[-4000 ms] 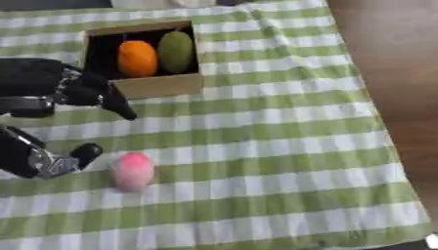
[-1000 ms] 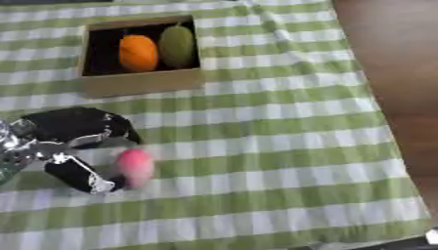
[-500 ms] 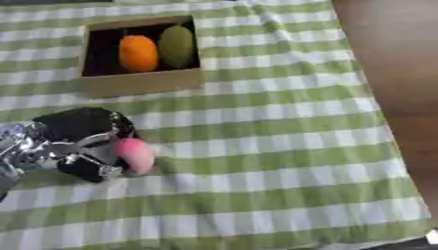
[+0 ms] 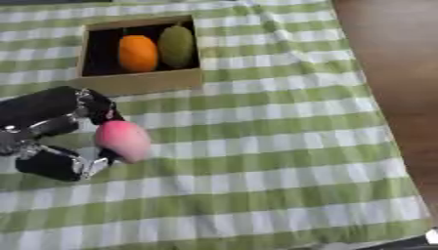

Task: Pick up objects on the table and place them in the box.

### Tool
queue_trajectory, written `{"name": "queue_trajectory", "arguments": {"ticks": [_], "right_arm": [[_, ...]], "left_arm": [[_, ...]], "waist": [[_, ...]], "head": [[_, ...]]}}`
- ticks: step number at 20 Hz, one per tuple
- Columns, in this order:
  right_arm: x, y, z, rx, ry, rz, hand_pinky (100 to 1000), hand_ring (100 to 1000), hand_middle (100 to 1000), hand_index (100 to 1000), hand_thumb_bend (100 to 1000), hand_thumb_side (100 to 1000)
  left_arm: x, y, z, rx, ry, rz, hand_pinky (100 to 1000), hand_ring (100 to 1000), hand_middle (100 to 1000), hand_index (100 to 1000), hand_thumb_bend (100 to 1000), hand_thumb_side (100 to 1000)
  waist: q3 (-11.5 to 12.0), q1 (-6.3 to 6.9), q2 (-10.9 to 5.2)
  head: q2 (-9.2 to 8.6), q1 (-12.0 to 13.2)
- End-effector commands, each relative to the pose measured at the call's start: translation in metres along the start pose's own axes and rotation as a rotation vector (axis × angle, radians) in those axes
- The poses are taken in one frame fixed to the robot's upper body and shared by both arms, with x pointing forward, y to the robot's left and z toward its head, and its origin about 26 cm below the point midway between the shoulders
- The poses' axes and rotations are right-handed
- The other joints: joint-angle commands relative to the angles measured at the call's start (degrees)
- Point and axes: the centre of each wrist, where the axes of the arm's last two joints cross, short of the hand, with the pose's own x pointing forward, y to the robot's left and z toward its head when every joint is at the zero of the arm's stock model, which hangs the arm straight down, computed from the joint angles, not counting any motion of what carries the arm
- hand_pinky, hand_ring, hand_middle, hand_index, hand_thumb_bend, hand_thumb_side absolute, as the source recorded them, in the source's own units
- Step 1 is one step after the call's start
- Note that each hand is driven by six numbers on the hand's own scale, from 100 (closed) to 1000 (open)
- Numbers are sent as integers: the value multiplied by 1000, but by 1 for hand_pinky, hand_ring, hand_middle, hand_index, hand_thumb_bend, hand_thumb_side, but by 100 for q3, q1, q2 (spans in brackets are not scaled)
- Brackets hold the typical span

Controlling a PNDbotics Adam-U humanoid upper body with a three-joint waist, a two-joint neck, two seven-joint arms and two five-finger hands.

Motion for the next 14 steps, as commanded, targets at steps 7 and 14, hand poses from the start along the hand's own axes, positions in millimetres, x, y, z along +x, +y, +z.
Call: {"name": "queue_trajectory", "arguments": {"ticks": [7,14], "right_arm": [[9,-7,-5,13,-29,34,1000,982,628,963,100,530],[9,-4,-7,30,-34,29,1000,984,628,964,100,529]], "left_arm": [[6,76,19,231,-18,-35,595,580,526,689,100,307],[-25,110,-8,344,110,-14,612,587,529,679,100,317]], "waist": [[35,14,-219],[-21,37,-195]], "head": [[-36,-93],[-36,-62]]}}
